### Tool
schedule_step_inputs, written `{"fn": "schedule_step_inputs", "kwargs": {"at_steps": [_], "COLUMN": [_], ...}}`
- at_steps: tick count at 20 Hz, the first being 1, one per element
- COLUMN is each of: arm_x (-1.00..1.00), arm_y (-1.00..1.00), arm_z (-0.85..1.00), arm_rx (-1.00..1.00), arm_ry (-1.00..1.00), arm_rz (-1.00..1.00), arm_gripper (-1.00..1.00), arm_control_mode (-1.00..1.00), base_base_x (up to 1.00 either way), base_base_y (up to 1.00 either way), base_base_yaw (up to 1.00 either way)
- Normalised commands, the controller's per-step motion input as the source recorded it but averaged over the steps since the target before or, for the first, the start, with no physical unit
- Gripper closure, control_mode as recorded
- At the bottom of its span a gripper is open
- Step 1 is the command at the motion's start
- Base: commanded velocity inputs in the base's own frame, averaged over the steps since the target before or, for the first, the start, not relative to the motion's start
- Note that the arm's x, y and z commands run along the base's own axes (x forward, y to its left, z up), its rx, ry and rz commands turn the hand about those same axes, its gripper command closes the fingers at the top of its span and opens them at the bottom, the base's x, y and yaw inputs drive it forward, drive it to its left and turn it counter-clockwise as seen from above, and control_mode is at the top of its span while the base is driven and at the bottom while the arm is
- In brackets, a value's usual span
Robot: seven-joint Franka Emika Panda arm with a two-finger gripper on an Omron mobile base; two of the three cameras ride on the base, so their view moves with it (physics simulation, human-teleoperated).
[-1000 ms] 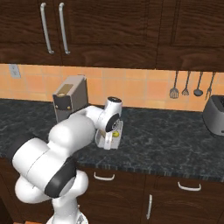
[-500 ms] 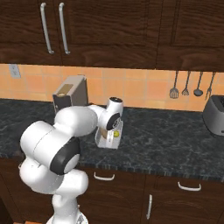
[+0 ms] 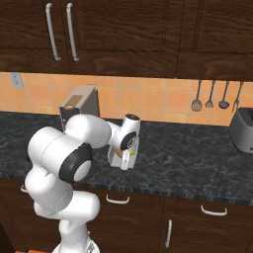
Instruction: Take the meat container that has the fish and place it on the second highest rack of the freezer. Then take the vegetable container that has the sweet potato and cucumber and place it on the highest rack of the freezer.
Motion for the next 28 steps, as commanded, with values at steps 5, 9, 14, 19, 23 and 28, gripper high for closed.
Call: {"fn": "schedule_step_inputs", "kwargs": {"at_steps": [5, 9, 14, 19, 23, 28], "arm_x": [0.00, 0.00, 0.00, 0.00, 0.00, 0.00], "arm_y": [0.00, 0.00, 0.00, 0.00, 0.00, 0.00], "arm_z": [-0.09, 0.00, 0.00, 0.00, 0.00, -0.37], "arm_rx": [0.00, 0.00, 0.00, 0.00, 0.00, 0.00], "arm_ry": [0.00, 0.00, 0.00, 0.00, 0.00, 0.00], "arm_rz": [0.00, 0.00, 0.00, 0.00, 0.00, 0.00], "arm_gripper": [-1.00, -1.00, 1.00, 1.00, 1.00, 1.00], "arm_control_mode": [-1.00, -1.00, -1.00, -1.00, -1.00, -1.00], "base_base_x": [0.00, 0.00, 0.00, 0.00, 0.00, 0.00], "base_base_y": [0.00, 0.00, 0.00, 0.00, 0.00, 0.00], "base_base_yaw": [0.00, 0.00, 0.00, 0.00, 0.00, 0.00]}}
